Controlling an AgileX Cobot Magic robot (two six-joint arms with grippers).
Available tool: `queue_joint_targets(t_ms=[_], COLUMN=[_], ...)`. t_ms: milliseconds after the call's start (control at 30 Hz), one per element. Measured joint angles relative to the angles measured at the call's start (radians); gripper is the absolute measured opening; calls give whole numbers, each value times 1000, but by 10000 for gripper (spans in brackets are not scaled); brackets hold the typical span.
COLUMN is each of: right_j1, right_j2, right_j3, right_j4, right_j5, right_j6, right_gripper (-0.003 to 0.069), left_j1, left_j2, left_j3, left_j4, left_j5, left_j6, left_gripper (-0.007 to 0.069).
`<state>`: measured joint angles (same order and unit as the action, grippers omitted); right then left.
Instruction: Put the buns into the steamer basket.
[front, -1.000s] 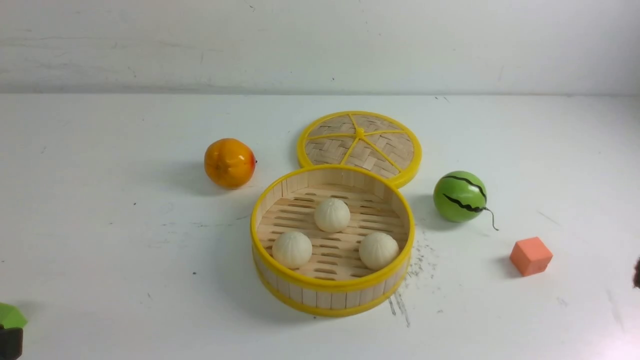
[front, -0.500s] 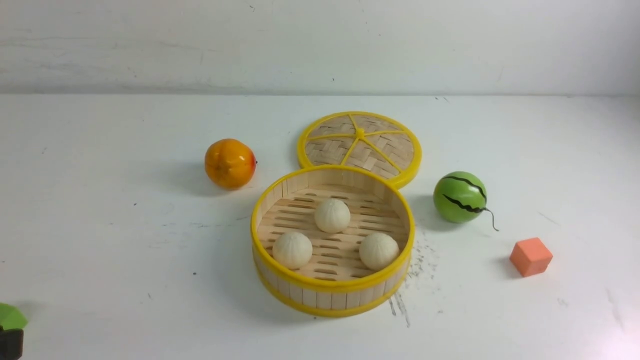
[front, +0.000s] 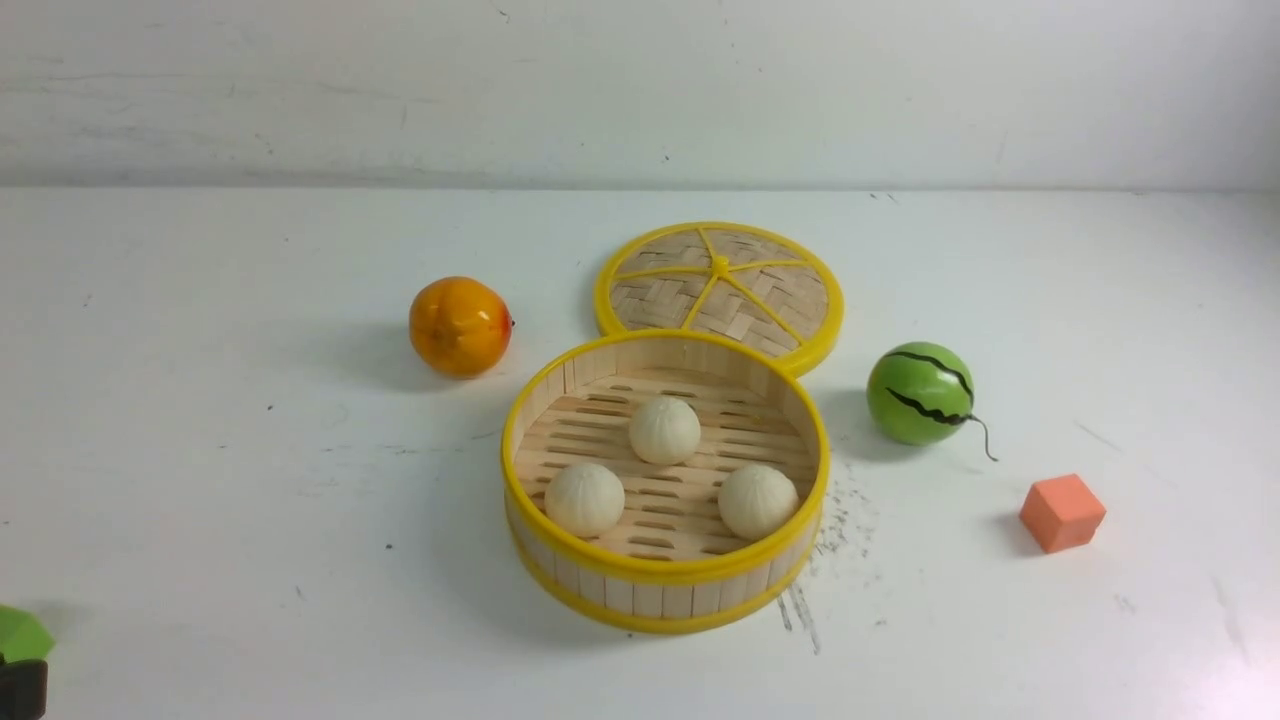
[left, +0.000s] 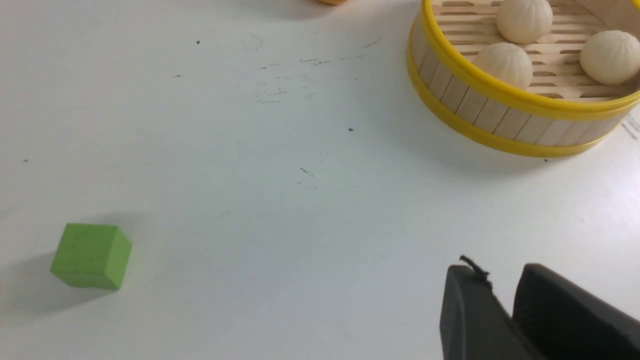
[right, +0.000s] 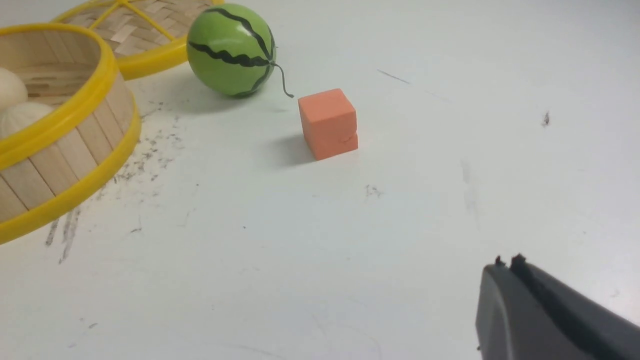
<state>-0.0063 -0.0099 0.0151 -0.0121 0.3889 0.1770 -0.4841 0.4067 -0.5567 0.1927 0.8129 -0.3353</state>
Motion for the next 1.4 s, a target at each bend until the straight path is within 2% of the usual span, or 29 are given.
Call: queue_joint_targets(t_ms=[700,867,1000,1133,1200,1300,1400], right_j1=[0,0,0,0,0,0,0], right_j2=[0,0,0,0,0,0,0], right_j3=[0,0,0,0,0,0,0], right_j4=[1,1,1,1,1,1,1], right_j5=[1,2,2,2,2,2,2], right_j6=[0,0,0,0,0,0,0], right_gripper=[-13,-10,-6,-2,-1,0,0], left_j1=[0,26,150,276,353,422,470], left_j2=[0,-35,-155,-270,-325,-376,-413], left_j3=[8,62,199,349,437,513,570], left_j4=[0,-27,-107,-142,-157,-161,-161], left_j5=[-2,-70,-336,-588,-697,-744,-724], left_j6=[0,-54,-111,-76,-45,-20,2], left_gripper=[143,143,88,-14,-13,-13,-13])
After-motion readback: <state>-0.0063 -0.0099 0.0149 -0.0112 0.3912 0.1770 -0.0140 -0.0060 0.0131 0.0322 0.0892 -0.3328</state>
